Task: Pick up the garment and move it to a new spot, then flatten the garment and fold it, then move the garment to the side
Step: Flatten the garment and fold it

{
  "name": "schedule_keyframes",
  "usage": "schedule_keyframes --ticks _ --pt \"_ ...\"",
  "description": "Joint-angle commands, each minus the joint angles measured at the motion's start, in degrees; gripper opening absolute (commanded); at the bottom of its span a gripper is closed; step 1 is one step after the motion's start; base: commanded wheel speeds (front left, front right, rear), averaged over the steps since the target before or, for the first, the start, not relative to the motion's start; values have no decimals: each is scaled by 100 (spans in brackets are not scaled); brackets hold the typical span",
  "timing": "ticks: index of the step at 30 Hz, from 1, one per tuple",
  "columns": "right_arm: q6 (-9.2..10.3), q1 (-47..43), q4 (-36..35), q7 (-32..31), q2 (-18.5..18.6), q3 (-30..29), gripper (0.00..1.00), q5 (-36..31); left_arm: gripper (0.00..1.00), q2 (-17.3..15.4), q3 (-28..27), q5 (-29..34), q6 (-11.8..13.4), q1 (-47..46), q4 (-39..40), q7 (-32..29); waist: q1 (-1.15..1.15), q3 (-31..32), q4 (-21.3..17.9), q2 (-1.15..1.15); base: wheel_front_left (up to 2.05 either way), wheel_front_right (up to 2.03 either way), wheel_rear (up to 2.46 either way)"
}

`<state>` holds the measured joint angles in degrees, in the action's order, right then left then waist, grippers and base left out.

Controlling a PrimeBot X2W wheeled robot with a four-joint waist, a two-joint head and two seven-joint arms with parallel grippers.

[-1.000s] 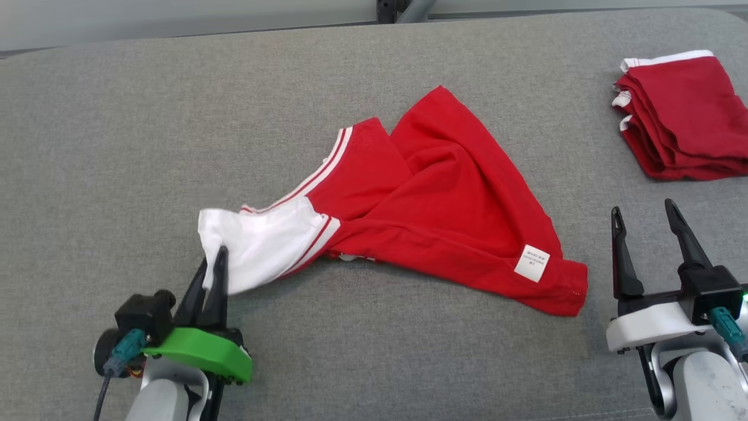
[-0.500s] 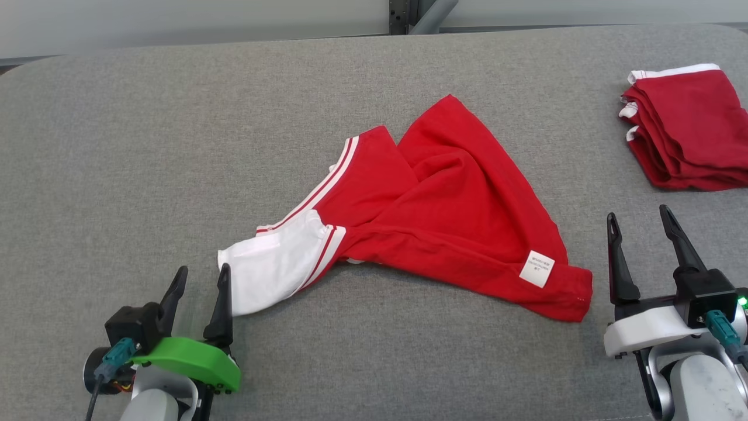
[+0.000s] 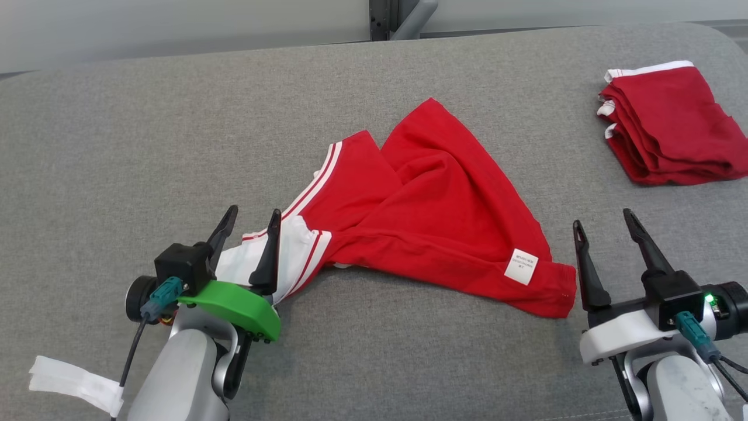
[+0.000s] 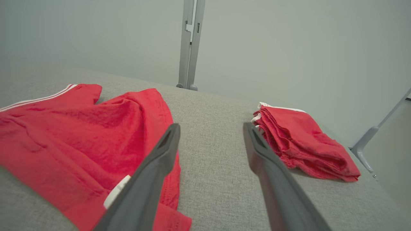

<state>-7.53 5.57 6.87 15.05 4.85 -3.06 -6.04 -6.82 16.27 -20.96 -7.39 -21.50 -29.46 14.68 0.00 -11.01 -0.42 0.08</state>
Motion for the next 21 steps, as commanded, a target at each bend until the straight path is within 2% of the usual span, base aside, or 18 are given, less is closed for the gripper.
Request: schedule_keyframes --ticks 1,12,21 --pt "9 109 27 14 66 158 100 70 100 21 33 51 -9 -41 36 29 0 33 10 -8 0 0 0" --pt "9 407 207 14 210 568 100 140 100 111 200 180 16 187 10 52 0 152 386 -8 0 0 0" --pt "9 416 256 14 201 616 100 170 100 267 720 168 4 -180 -232 -61 0 94 316 -8 0 0 0"
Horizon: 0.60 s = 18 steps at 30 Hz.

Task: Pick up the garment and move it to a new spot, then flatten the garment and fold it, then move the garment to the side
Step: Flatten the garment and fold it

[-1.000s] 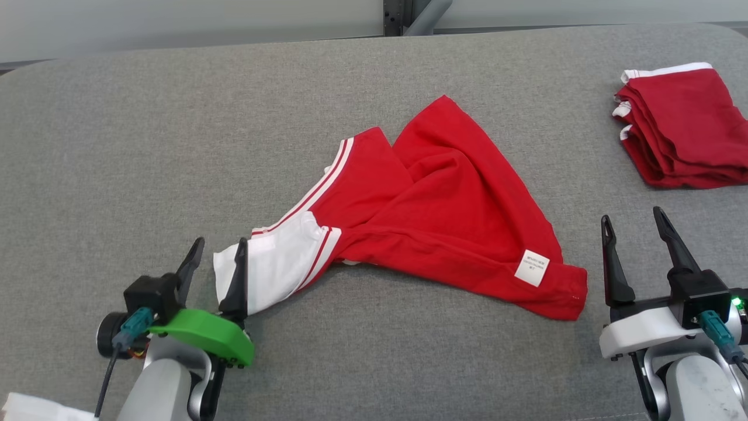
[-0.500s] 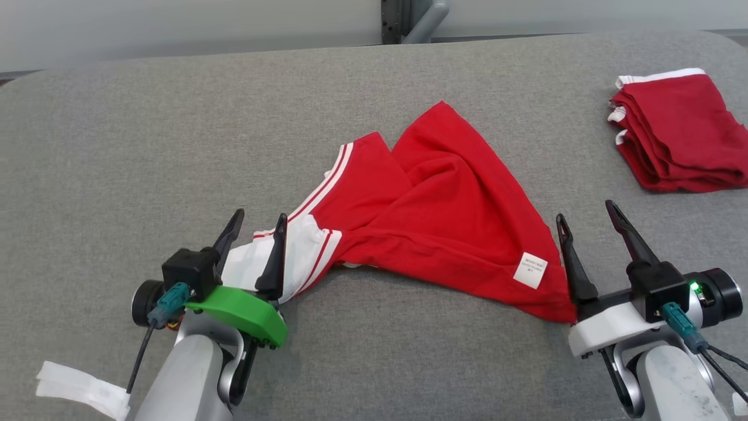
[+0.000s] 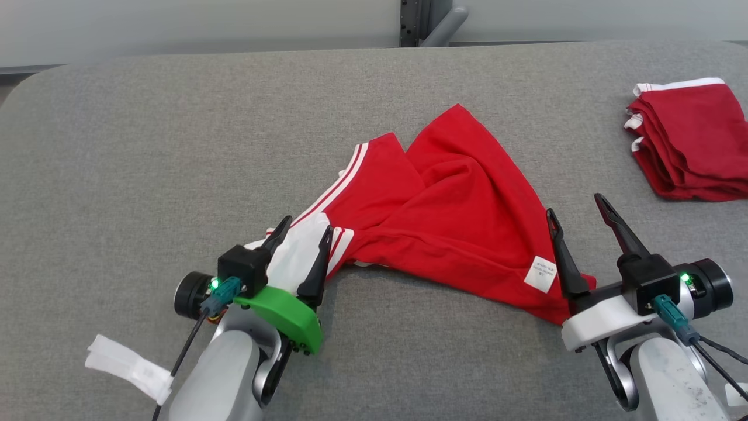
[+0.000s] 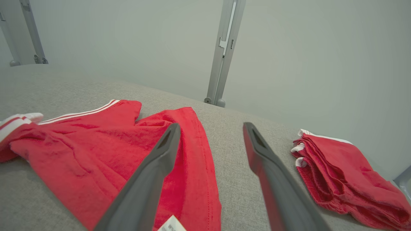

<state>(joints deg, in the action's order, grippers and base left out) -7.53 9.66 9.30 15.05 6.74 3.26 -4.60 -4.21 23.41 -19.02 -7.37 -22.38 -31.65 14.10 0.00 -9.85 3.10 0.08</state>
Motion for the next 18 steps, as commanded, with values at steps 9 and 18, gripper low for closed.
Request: schedule_keyframes --ticks 9,18 --pt "9 -70 9 14 -37 -133 100 6 100 114 227 -283 466 -833 -698 -734 0 -103 -285 -8 0 0 0" --pt "9 -187 -24 14 -111 -289 100 -29 100 124 605 -403 1003 -1130 -1106 -1626 0 -107 -302 -8 0 0 0"
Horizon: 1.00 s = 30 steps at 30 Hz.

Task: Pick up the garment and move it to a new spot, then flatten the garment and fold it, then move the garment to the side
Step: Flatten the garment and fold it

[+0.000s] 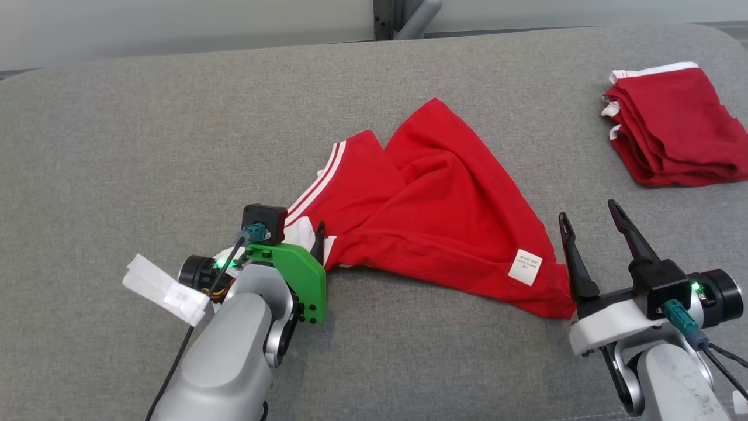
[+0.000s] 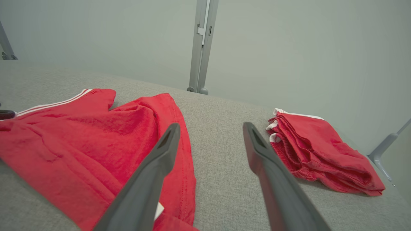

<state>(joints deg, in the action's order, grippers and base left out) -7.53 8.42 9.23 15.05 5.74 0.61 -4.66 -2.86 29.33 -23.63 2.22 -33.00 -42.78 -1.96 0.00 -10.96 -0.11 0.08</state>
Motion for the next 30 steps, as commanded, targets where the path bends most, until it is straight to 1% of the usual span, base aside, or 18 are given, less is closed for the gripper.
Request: schedule_keyframes --ticks 1,3,4,5,6,8,9,10,11,15,18,22,23,25,26,30 --pt "9 -83 -27 14 -19 -46 100 -32 100 -10 33 42 99 -49 33 -53 0 7 37 -8 0 0 0" --pt "9 -111 -36 14 -34 -85 100 -48 100 -11 95 10 189 30 76 -193 0 17 78 -8 0 0 0" --pt "9 -113 -38 14 -41 -97 100 -53 92 -11 136 27 222 72 88 -280 0 24 100 -8 0 0 0" --pt "9 -110 -37 14 -47 -97 100 -52 67 -11 173 33 248 117 106 -371 0 31 119 -8 0 0 0" --pt "9 -106 -36 14 -55 -91 100 -47 46 -11 195 20 267 153 129 -456 0 37 135 -8 0 0 0" --pt "9 -91 -30 14 -67 -69 100 -41 27 -11 242 -21 283 221 186 -611 0 48 160 -8 0 0 0" --pt "9 -82 -28 14 -73 -62 100 -42 22 -11 258 -25 289 247 215 -669 0 52 168 -8 0 0 0" --pt "9 -72 -24 14 -80 -51 100 -43 5 -11 271 -37 295 274 249 -709 0 55 173 -8 0 0 0" --pt "9 -61 -20 14 -84 -44 100 -43 0 -11 280 -48 308 296 275 -755 0 56 177 -8 0 0 0" --pt "9 -25 -15 14 -95 -23 100 -44 0 -42 291 -86 322 351 362 -826 0 51 170 -8 0 0 0" --pt "9 -5 -44 14 -75 -46 100 -29 0 -83 206 -115 357 314 517 -595 0 38 148 -8 0 0 0" --pt "9 21 -65 14 -61 -89 100 -25 0 -167 106 -34 400 90 707 -139 0 12 98 -8 0 0 0" --pt "9 40 -62 14 -63 -89 100 -32 0 -212 60 23 441 -53 751 77 0 1 54 -8 0 0 0" --pt "9 68 -62 14 -74 -76 100 -39 0 -265 20 112 490 -259 772 283 0 -13 -1 -8 0 0 0" --pt "9 109 -72 14 -83 -74 100 -49 0 -271 -29 143 533 -500 809 510 0 -26 -46 -8 0 0 0" --pt "9 154 -77 14 -73 -101 100 -58 0 -291 -119 285 629 -960 886 1033 0 -51 -113 -8 0 0 0"
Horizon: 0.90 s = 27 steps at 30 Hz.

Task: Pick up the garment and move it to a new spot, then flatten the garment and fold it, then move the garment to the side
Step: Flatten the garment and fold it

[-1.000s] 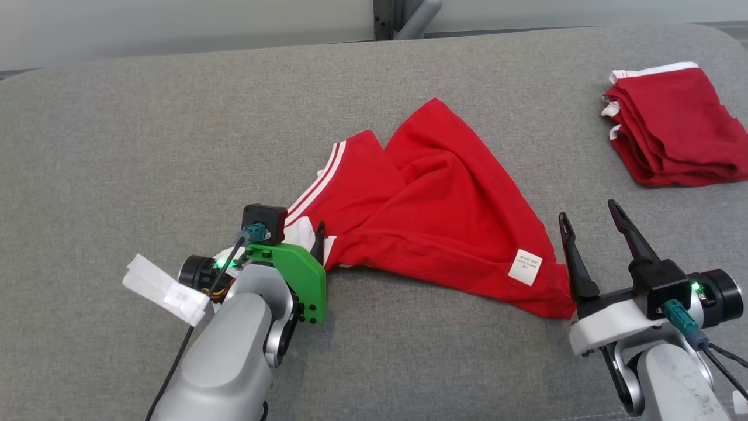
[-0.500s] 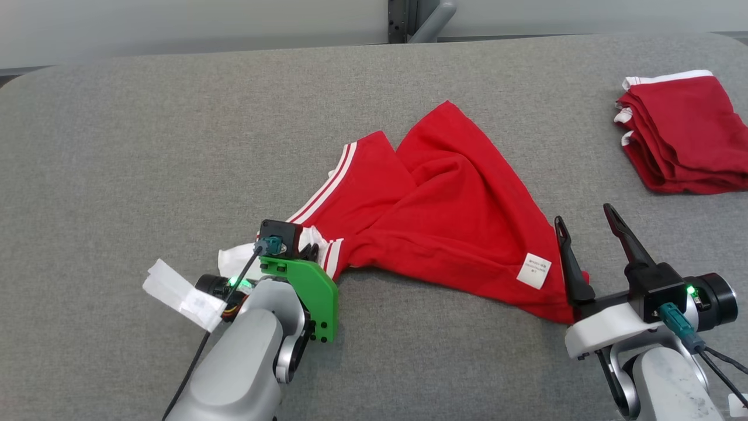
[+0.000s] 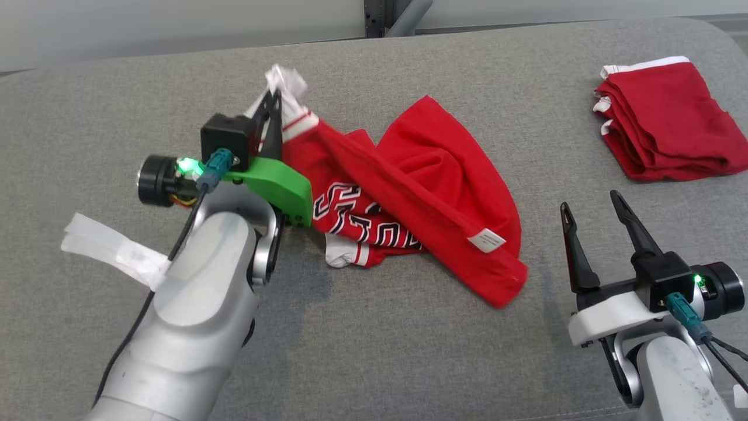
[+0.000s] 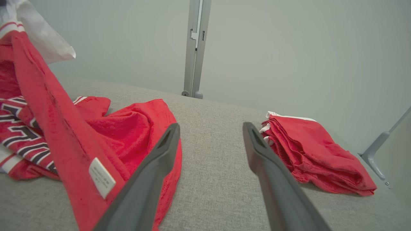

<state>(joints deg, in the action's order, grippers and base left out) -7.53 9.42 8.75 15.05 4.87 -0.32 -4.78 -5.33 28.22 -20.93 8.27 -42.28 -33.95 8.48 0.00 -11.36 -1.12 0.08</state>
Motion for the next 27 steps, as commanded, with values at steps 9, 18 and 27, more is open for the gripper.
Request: schedule_keyframes --ticks 9,18,27 --pt "9 -40 -76 14 -7 -174 100 -60 0 -94 -308 -7 145 174 189 634 0 -38 86 -8 0 0 0" --pt "9 -210 -89 14 -66 -265 100 -46 0 -68 -724 -186 164 1836 379 676 0 -49 384 -8 0 0 0" --pt "9 -334 -75 14 -88 -322 100 -56 0 7 -904 -19 108 3054 928 673 0 40 615 -8 0 0 0"
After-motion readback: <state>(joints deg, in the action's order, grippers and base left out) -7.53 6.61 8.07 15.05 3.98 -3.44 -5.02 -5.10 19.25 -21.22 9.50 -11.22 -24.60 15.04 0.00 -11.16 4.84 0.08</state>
